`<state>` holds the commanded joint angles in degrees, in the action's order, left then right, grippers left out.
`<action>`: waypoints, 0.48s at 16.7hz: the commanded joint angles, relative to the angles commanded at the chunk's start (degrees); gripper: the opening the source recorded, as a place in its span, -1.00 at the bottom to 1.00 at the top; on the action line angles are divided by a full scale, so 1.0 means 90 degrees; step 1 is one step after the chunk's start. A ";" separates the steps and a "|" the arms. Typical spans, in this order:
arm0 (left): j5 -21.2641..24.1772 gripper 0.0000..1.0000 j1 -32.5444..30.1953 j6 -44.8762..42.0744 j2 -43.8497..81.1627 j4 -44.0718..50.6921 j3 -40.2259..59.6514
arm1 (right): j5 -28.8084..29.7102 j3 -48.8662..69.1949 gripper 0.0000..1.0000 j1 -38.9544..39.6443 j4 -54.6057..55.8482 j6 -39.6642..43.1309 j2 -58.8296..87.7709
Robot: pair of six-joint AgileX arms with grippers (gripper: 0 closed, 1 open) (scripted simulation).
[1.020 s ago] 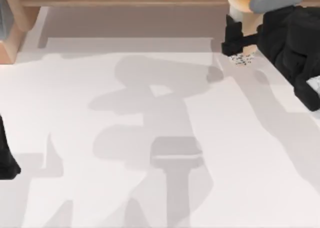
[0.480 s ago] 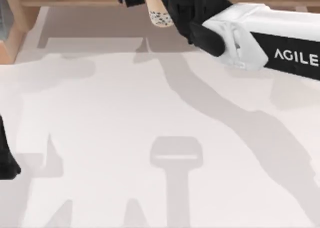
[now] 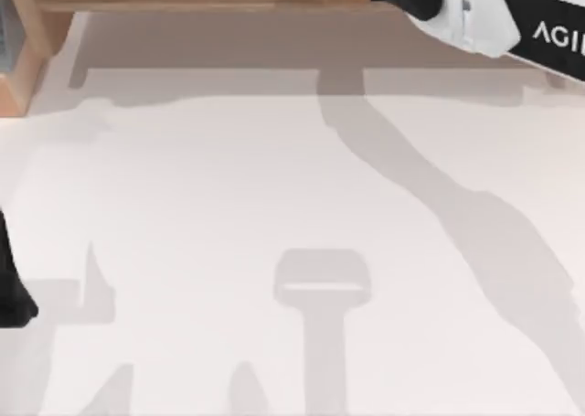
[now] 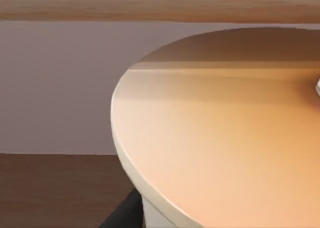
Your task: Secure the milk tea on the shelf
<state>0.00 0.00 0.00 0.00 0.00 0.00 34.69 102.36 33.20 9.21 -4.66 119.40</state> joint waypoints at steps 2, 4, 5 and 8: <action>0.0000 1.00 0.0000 0.0000 0.0000 0.0000 0.0000 | 0.0000 0.0000 -1.00 0.0000 0.0000 0.0000 0.0000; 0.0000 1.00 0.0000 0.0000 0.0000 0.0000 0.0000 | -0.0012 -0.0016 -1.00 0.0027 0.0008 -0.0005 -0.0003; 0.0000 1.00 0.0000 0.0000 0.0000 0.0000 0.0000 | -0.0022 -0.0021 -1.00 0.0026 -0.0005 -0.0021 -0.0009; 0.0000 1.00 0.0000 0.0000 0.0000 0.0000 0.0000 | -0.0185 -0.0182 -1.00 0.0022 -0.0164 -0.0328 -0.0083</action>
<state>0.00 0.00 0.00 0.00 0.00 0.00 33.03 100.72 33.40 7.73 -7.61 118.65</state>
